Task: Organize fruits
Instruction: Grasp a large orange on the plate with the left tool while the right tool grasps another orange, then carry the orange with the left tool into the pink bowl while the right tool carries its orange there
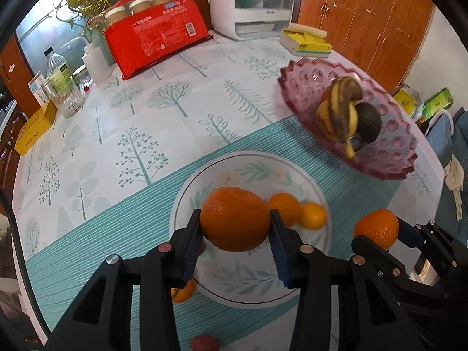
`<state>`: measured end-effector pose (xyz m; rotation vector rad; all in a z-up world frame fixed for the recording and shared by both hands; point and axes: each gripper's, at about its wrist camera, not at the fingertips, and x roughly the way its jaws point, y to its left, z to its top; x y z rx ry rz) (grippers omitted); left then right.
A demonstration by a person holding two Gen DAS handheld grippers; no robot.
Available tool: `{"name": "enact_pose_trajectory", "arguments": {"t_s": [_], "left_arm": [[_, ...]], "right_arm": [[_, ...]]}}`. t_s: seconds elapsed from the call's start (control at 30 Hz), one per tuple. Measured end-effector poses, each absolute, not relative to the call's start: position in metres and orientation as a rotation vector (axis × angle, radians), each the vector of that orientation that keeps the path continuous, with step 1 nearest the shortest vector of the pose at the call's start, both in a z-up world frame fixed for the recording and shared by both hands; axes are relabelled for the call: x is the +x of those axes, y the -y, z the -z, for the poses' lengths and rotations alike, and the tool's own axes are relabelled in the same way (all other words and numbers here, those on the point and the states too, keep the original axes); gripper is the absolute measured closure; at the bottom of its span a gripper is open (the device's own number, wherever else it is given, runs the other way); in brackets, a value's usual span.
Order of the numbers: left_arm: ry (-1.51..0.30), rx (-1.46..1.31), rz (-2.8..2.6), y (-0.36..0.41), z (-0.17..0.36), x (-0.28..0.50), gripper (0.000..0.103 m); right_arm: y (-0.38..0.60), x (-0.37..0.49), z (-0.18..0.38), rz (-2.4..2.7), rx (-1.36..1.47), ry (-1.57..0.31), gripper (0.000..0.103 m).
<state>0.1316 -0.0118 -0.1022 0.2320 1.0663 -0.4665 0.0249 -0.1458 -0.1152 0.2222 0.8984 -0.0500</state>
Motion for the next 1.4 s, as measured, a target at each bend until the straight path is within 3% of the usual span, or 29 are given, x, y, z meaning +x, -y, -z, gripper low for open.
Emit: {"name": "enact_pose_trajectory", "arguments": {"t_s": [0.8, 1.4], "left_arm": [[-0.944, 0.213, 0.525, 0.102, 0.029, 0.105, 0.061], [-0.979, 0.197, 0.549, 0.182, 0.046, 0.109, 0.061]], "right_arm": [[0.225, 0.010, 0.046, 0.053, 0.228, -0.751, 0.058], [0.314, 0.024, 0.048, 0.088, 0.257, -0.790, 0.058]]}}
